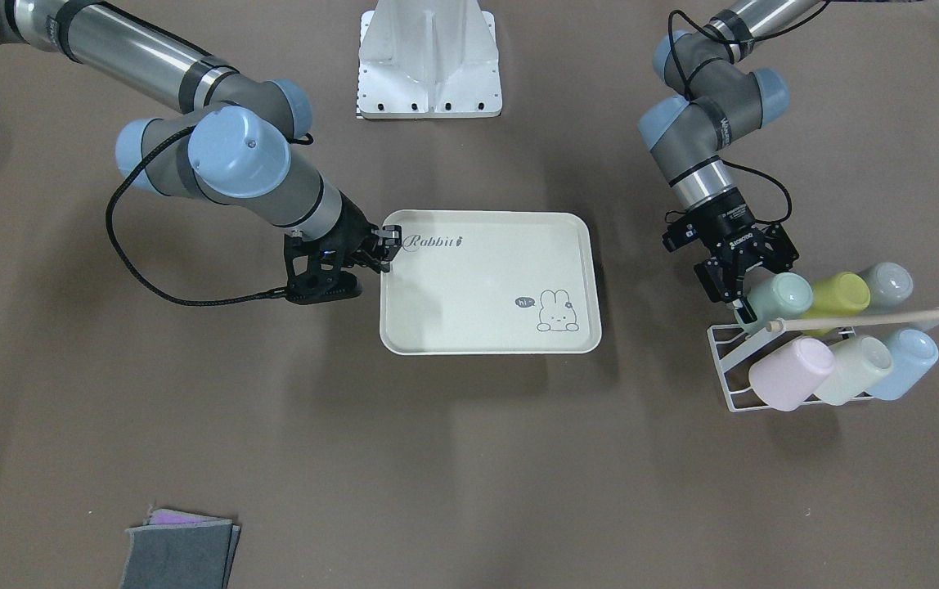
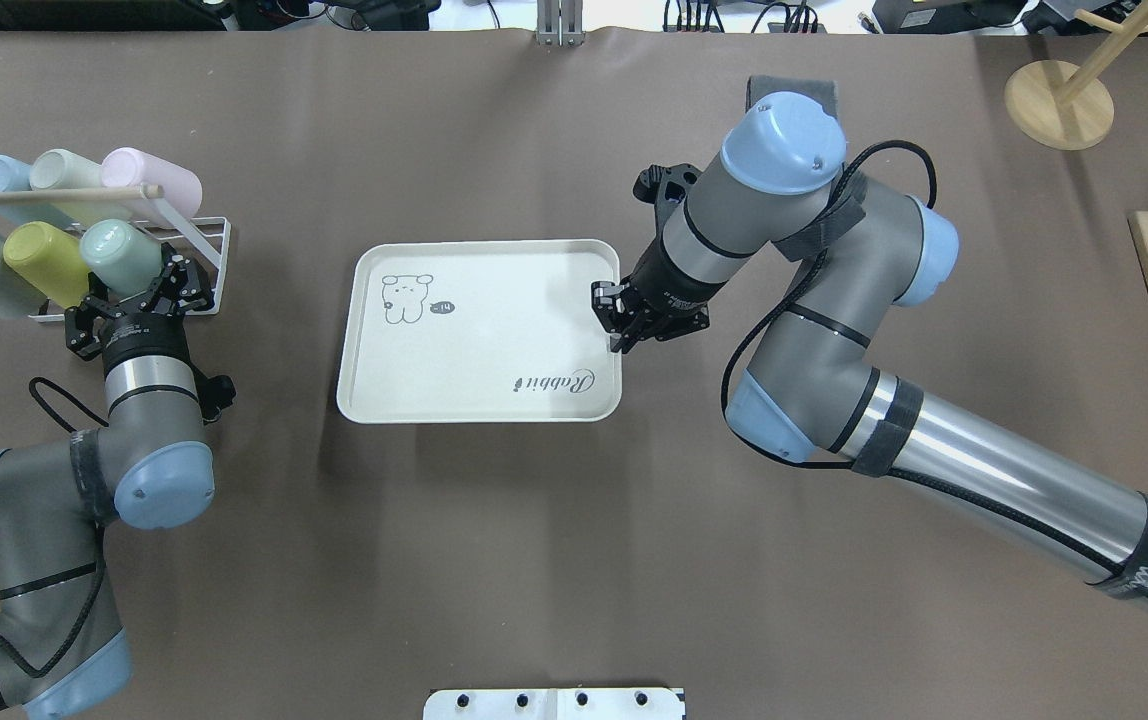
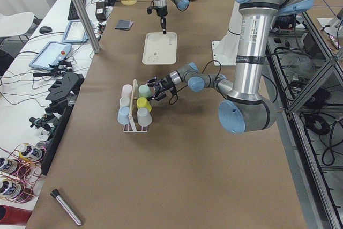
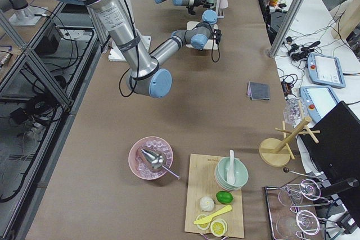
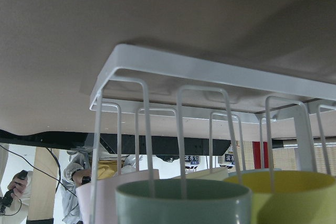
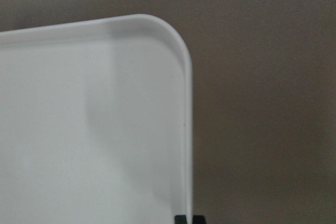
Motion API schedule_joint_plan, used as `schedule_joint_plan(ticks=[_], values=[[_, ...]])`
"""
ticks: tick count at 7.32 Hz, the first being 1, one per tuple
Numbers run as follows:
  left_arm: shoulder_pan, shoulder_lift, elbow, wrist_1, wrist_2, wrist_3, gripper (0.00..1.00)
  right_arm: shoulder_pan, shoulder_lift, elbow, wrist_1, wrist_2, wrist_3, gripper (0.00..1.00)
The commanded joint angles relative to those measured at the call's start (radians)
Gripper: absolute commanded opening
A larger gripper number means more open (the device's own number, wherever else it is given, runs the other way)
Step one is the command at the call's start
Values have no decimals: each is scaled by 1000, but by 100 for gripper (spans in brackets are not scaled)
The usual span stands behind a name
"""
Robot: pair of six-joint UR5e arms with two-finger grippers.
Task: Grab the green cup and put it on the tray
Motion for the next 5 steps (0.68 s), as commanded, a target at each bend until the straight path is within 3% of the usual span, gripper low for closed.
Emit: schedule_joint_plan(ticks=[1,3,5], values=[[0,-3,13,-12,0,1,73,-44,-7,-33,57,-25,88,0],[0,-1,16,-14,0,1,59,-53,-10,-58,91,-31,87,0],[0,-1,2,-38,5,65,57,-53,-11,-58,91,-33,80,0]])
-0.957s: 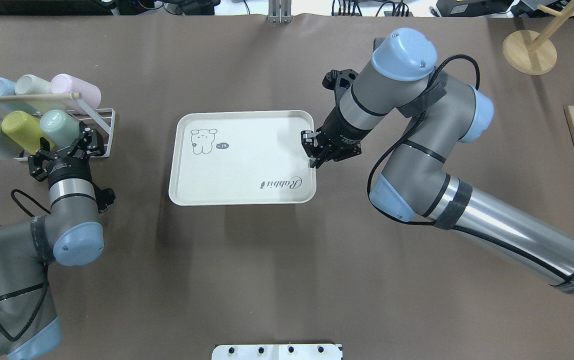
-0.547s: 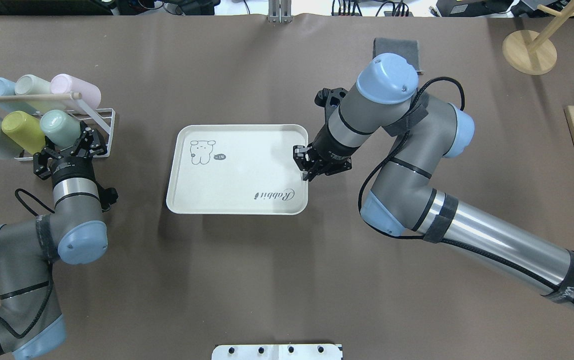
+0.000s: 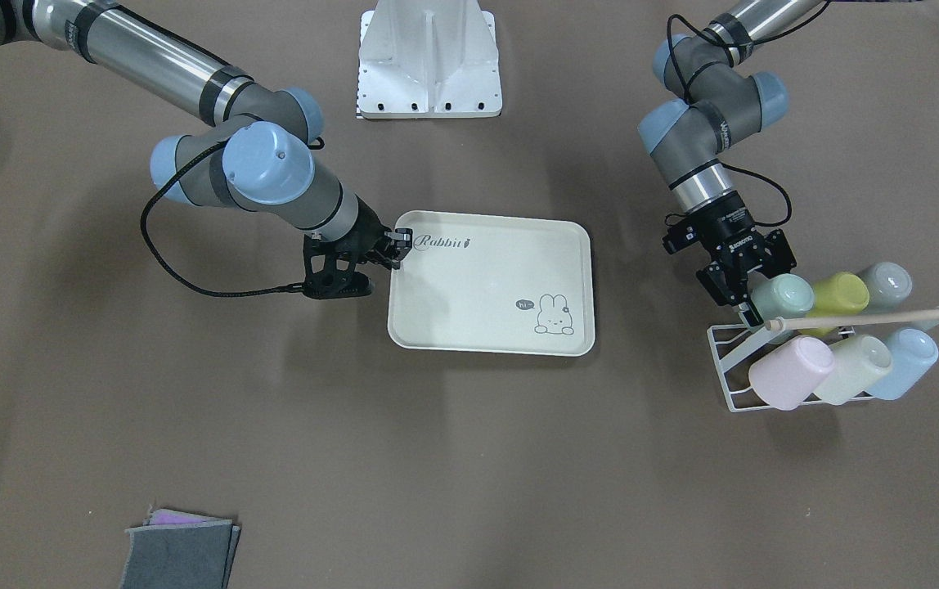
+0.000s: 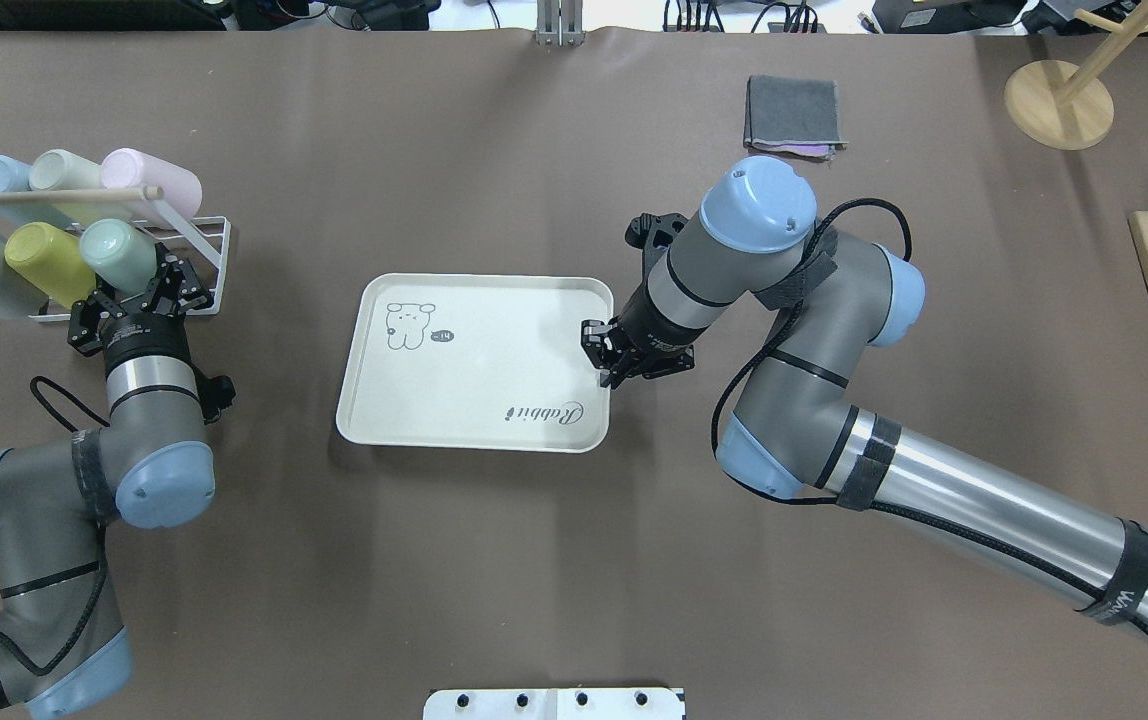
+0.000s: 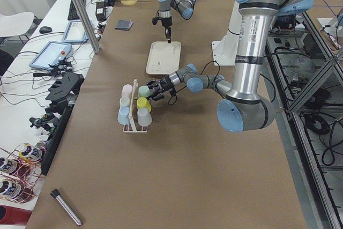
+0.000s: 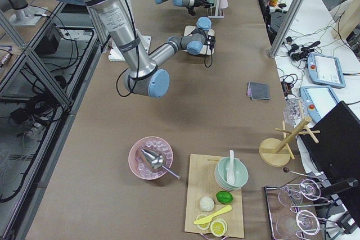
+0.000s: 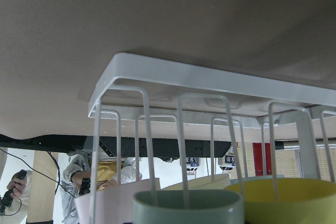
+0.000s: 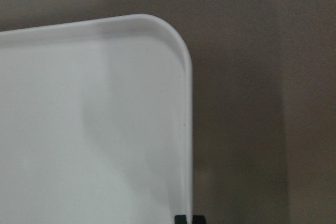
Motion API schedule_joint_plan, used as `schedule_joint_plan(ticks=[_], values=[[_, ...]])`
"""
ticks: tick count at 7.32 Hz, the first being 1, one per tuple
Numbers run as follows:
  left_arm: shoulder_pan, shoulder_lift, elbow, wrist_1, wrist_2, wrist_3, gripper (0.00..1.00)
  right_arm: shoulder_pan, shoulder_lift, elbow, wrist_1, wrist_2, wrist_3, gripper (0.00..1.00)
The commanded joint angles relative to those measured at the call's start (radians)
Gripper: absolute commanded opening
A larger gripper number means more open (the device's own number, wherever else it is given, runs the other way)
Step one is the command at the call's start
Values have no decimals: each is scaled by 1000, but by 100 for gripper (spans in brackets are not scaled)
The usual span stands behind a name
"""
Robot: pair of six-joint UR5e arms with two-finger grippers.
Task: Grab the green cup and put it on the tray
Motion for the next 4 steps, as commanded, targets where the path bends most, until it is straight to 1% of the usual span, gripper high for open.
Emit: schedule_joint_plan(ticks=[1,2,3,4], values=[[0,2,-11,-52,4,75,57,-3,-2,-2,2,-2,-12,0],[1,12,-31,-65,4,80,57,-1,-3,-2,2,-3,-24,0],[3,19,-63,-63,4,80,57,-3,0,-2,2,-13,-56,7],[5,38,-91,-65,4,88,57,-1,0,-2,2,-13,-50,49]])
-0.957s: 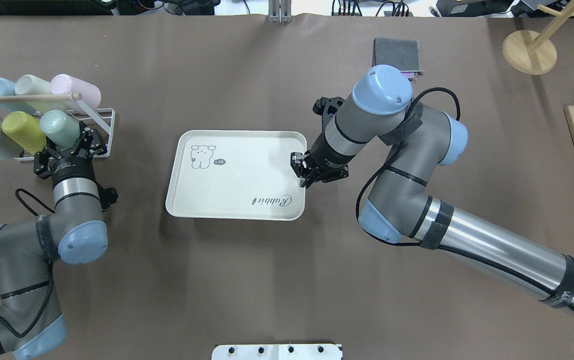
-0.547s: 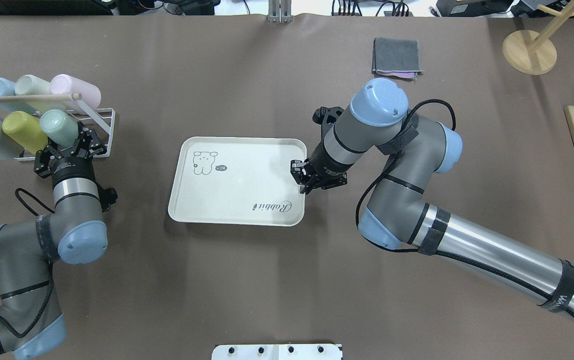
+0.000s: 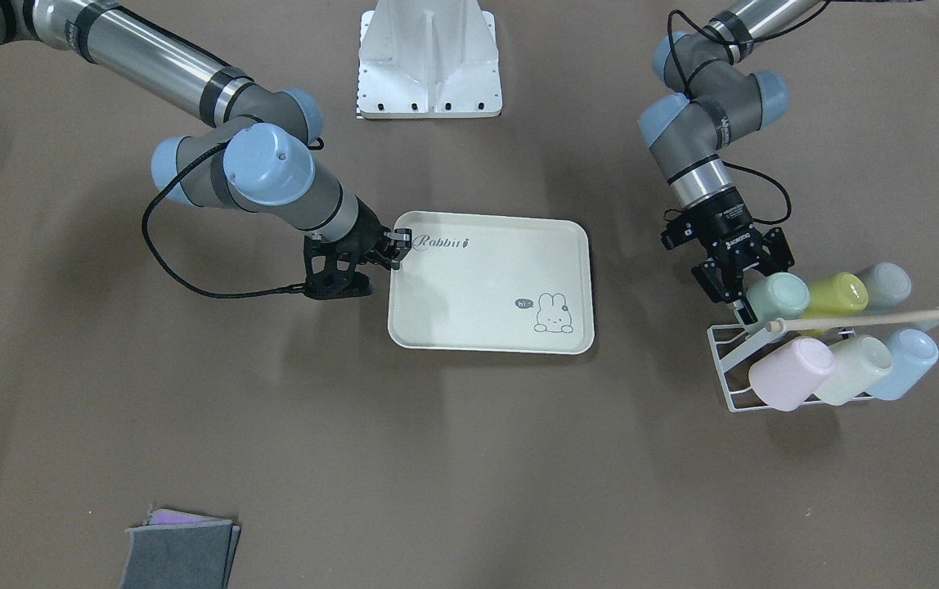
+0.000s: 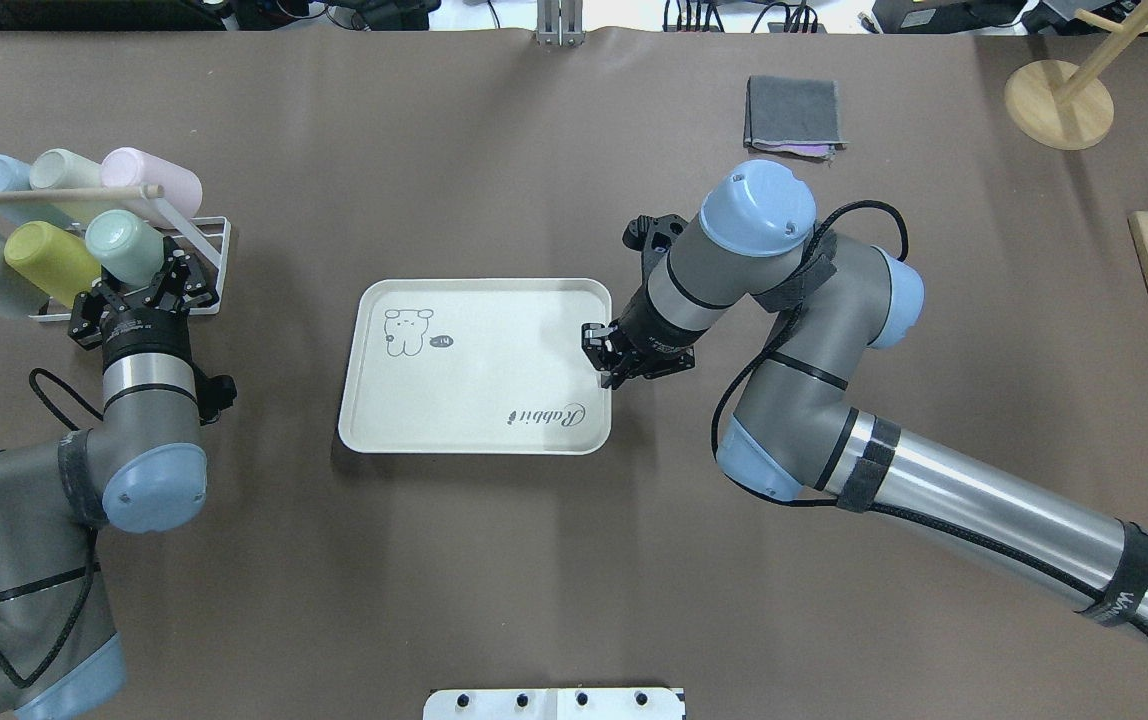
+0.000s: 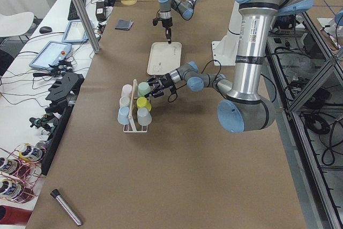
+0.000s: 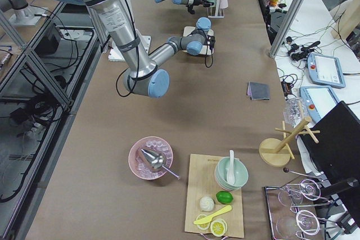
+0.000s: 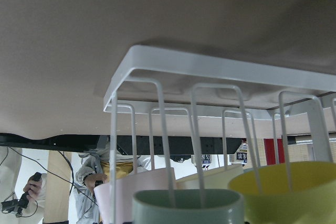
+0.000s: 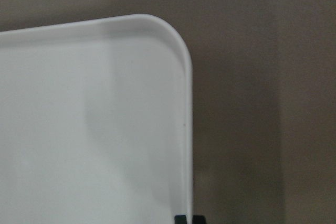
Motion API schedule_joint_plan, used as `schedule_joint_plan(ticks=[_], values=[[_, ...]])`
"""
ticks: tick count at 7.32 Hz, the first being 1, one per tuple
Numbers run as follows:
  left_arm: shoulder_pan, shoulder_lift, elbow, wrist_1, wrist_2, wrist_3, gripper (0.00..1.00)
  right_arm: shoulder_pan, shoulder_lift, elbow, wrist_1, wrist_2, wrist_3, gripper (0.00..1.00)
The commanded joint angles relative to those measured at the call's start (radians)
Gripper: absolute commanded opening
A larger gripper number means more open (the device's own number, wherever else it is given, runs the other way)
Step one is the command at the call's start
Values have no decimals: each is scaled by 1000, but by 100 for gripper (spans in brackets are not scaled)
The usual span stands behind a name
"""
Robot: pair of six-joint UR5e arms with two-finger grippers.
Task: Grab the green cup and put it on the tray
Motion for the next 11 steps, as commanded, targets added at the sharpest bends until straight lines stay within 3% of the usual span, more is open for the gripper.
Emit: schedule_joint_plan(ticks=[1,4,6,7,8,10,11], values=[[2,37,-63,-6,2,7,57,1,-7,0,2,-9,-8,99],[2,120,-182,-6,37,12,56,98,-8,18,-5,18,-16,100],[2,143,-273,-7,65,12,51,223,-19,31,-12,127,-37,100],[-4,154,-306,-80,61,12,47,267,-63,76,-12,151,-125,100],[-4,154,-301,-257,46,13,42,327,-108,95,-14,214,-214,100],[-27,139,-287,-503,-137,-9,36,399,-206,132,-14,267,-331,100],[-39,81,-267,-569,-238,-137,34,430,-256,158,-14,267,-400,100]])
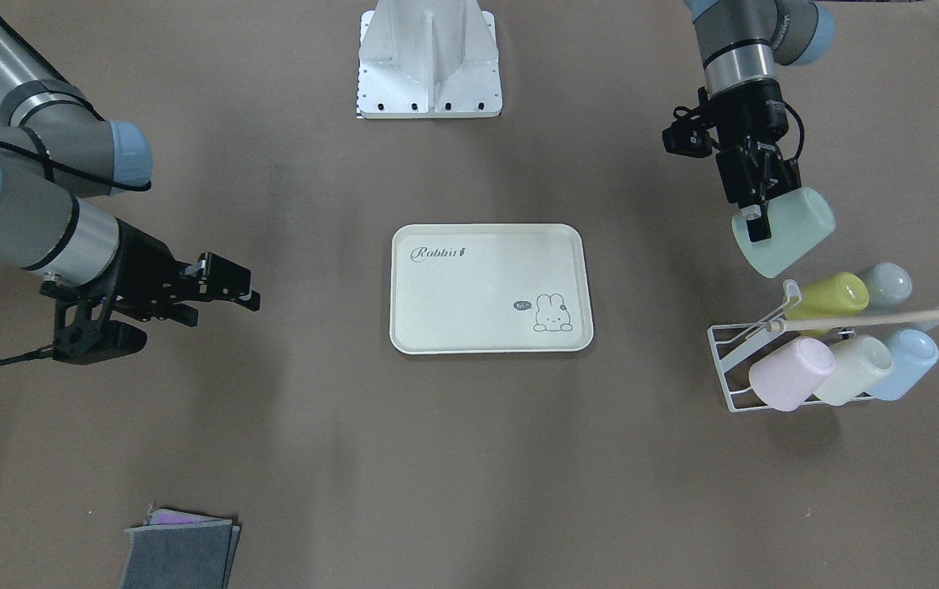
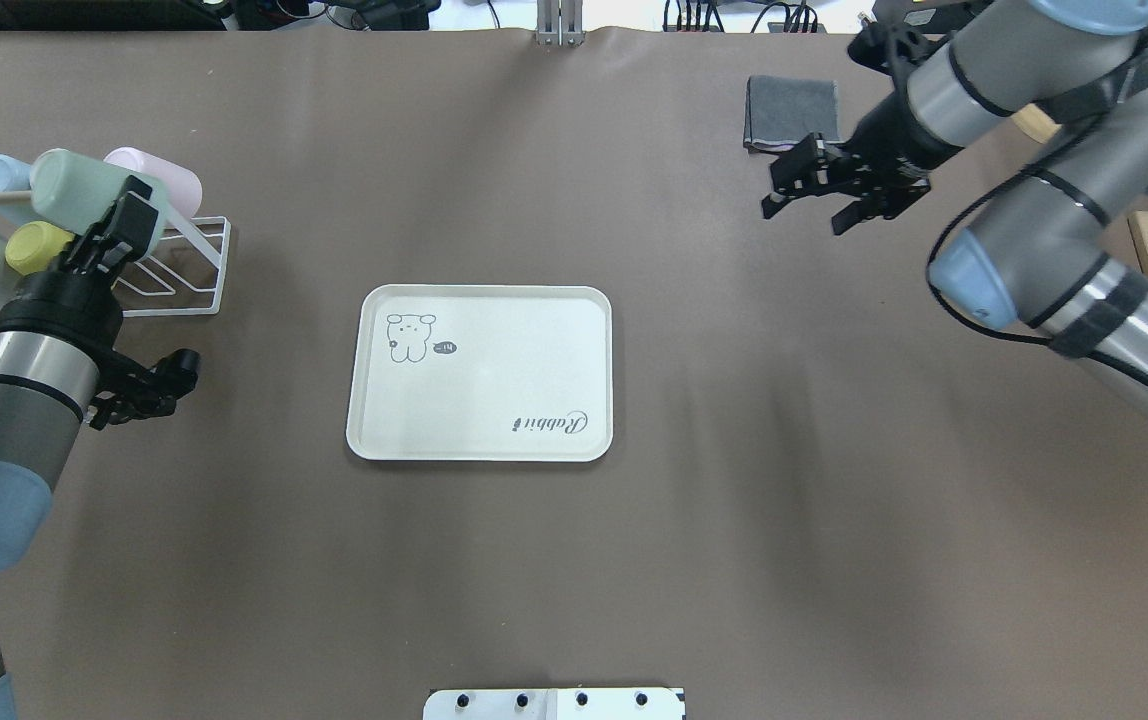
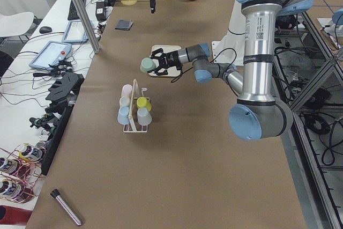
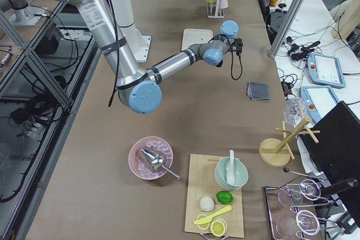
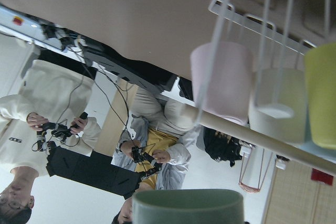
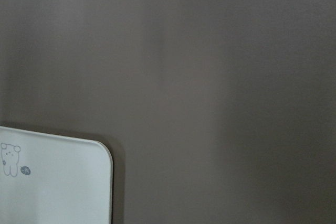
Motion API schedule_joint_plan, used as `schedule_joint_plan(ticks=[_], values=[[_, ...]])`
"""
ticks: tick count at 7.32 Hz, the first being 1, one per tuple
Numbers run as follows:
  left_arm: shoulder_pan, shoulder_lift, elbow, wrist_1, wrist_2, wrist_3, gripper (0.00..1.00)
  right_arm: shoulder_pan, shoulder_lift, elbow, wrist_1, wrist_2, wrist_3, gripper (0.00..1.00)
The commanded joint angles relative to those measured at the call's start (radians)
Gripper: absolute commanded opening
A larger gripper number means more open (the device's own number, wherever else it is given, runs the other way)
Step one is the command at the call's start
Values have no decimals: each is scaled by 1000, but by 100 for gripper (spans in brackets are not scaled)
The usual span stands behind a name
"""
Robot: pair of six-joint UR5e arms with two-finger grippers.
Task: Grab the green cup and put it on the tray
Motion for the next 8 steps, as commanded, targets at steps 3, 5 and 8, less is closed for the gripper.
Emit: schedule_joint_plan(ticks=[3,5,8], values=[[-34,-360,144,-105,-310,-557,33,110,-347,209,0,10,-239,100],[-34,-436,250,-206,-431,-799,33,200,-513,255,0,9,-418,100],[-31,-441,361,-401,-632,-1158,23,294,-580,250,-76,-31,-507,100]])
